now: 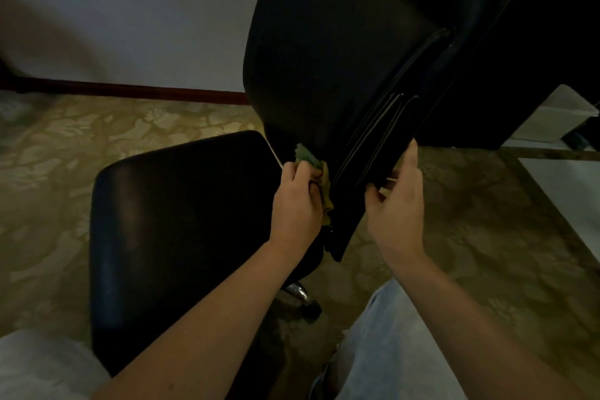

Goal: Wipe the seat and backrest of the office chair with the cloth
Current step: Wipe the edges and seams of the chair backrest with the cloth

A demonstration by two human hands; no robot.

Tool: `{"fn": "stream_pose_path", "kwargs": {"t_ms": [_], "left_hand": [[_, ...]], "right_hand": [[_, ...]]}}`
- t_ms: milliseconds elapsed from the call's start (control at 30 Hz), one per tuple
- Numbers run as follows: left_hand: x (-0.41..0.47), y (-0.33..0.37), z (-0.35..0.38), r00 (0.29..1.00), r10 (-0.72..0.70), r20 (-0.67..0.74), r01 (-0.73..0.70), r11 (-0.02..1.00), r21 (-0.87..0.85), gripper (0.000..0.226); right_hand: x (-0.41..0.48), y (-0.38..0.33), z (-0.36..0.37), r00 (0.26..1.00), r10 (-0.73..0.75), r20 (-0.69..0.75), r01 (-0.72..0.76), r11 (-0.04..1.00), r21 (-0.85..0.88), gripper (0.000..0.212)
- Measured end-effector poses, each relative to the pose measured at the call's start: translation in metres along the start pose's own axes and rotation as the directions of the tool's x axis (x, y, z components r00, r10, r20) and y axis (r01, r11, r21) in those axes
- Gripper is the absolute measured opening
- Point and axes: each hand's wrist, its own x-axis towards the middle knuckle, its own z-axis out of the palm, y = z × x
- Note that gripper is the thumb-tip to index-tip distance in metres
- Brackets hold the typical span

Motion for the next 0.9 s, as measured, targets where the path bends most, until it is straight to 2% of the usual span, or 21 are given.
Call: {"fn": "stream_pose_path", "kwargs": {"t_ms": [200, 367, 433, 533, 600, 800, 900], "left_hand": [[-0.028, -0.022, 0.015, 0.990, -0.119, 0.078, 0.117, 0.993, 0.029, 0.010], [-0.028, -0.045, 0.008, 0.952, -0.160, 0.259, 0.115, 0.977, 0.182, 0.018], [-0.026, -0.051, -0.002, 0.961, -0.182, 0.209, 0.149, 0.975, 0.162, 0.020], [-0.021, -0.044, -0.011, 0.979, -0.179, 0.099, 0.176, 0.983, 0.046, 0.019], [-0.017, -0.032, -0.009, 0.982, -0.169, 0.083, 0.171, 0.985, -0.019, 0.019], [-0.019, -0.029, 0.014, 0.989, -0.149, 0.024, 0.150, 0.988, -0.028, 0.013], [-0.027, -0.039, 0.021, 0.982, -0.182, 0.042, 0.185, 0.981, -0.060, 0.013]], "right_hand": [[-0.003, -0.002, 0.004, 1.000, -0.002, -0.027, 0.001, 1.000, -0.028, 0.092], [-0.005, 0.001, 0.004, 1.000, 0.011, -0.019, -0.012, 0.999, -0.031, 0.090], [-0.006, 0.000, 0.004, 1.000, 0.011, -0.019, -0.012, 0.999, -0.035, 0.091], [-0.009, -0.001, 0.005, 1.000, 0.007, -0.027, -0.008, 0.999, -0.040, 0.091], [-0.010, -0.001, 0.004, 1.000, 0.005, -0.030, -0.006, 0.999, -0.039, 0.091], [-0.012, -0.001, 0.004, 0.999, 0.016, -0.031, -0.017, 0.999, -0.033, 0.091], [-0.011, -0.002, 0.004, 0.999, 0.016, -0.033, -0.017, 0.999, -0.033, 0.091]]}}
